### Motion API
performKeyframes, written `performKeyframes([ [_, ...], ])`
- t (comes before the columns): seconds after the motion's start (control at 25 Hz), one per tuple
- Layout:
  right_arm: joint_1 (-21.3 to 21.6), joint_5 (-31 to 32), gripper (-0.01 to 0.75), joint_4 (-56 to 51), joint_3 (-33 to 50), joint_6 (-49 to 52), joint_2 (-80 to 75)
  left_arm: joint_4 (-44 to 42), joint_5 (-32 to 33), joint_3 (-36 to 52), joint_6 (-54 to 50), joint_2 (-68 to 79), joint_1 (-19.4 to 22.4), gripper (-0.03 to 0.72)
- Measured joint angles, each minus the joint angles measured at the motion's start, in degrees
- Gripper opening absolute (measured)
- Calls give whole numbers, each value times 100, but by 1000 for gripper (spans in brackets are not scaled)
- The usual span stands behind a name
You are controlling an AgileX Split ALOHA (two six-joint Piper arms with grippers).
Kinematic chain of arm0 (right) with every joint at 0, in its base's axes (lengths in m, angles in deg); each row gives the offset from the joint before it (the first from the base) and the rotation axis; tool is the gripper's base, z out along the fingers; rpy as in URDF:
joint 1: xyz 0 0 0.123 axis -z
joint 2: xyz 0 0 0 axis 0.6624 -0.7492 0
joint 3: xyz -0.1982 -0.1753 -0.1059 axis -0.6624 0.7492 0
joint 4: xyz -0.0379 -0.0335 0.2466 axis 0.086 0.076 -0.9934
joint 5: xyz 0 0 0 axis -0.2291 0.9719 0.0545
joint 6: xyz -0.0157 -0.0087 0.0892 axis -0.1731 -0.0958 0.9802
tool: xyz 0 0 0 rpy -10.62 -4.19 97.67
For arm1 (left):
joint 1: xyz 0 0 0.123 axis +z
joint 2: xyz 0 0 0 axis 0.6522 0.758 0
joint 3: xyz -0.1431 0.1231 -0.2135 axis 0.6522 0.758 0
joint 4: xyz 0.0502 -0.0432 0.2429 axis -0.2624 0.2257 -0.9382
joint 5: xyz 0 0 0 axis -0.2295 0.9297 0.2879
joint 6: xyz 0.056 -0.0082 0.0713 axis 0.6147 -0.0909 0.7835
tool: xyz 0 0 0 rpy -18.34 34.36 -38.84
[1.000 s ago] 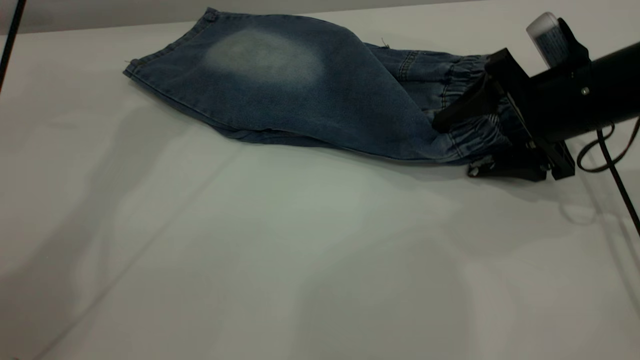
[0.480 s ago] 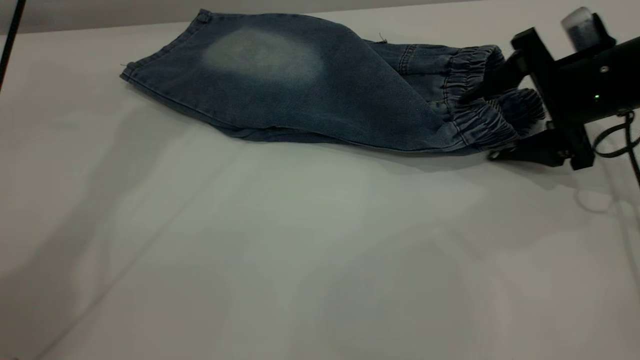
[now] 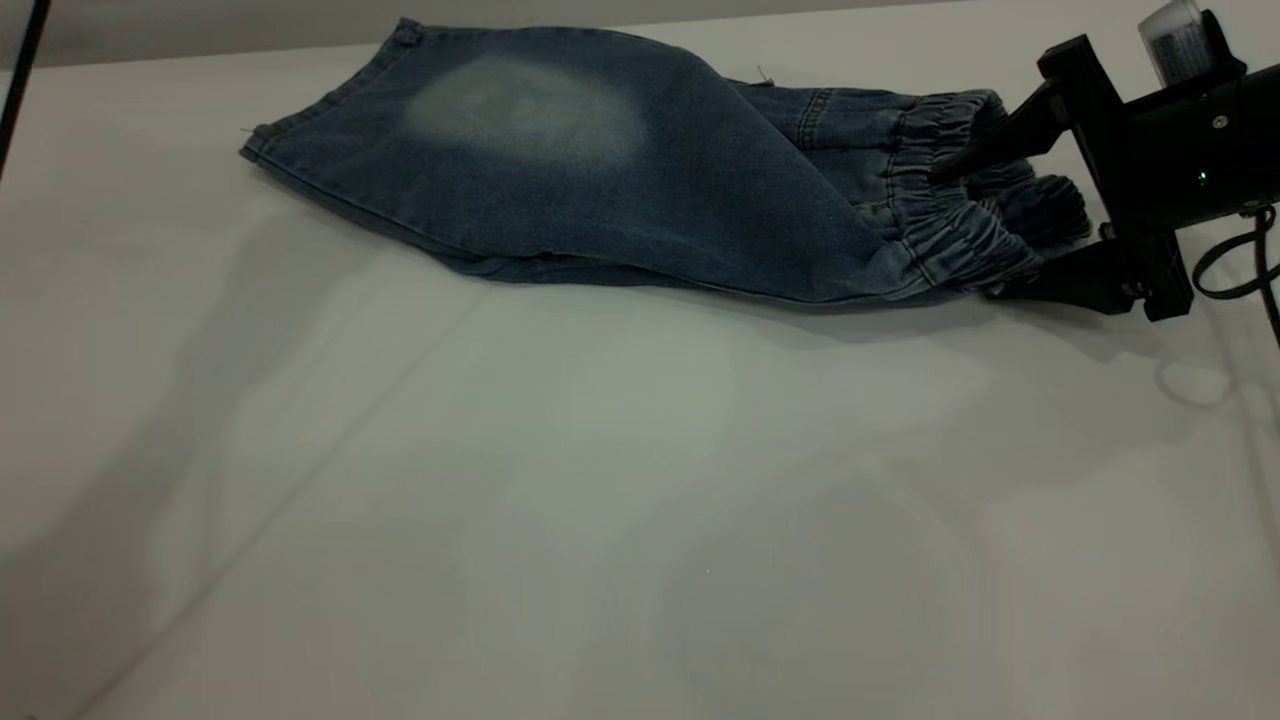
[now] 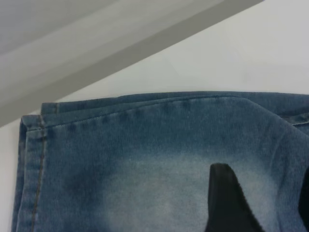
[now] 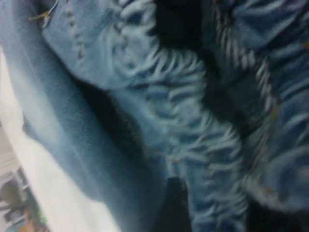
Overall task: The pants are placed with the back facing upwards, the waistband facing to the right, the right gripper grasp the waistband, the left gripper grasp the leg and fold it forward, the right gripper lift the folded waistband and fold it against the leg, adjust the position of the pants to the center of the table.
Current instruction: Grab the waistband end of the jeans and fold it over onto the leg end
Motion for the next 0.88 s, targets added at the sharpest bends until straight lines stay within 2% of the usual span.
performKeyframes([
  [0.32, 0, -200, 550, -32, -75, 123, -28, 0, -1, 0, -5, 0, 0, 344],
  [0.52, 0, 74, 500, -35, -183, 124, -252, 0, -1, 0, -5, 0, 0, 344],
  [0.68, 0, 322, 492, -32, -183, 68, -343, -5, 3, 0, 6, 0, 0, 344],
  [0.88, 0, 270, 490, -17, -183, -28, -351, -5, 3, 0, 6, 0, 0, 344],
])
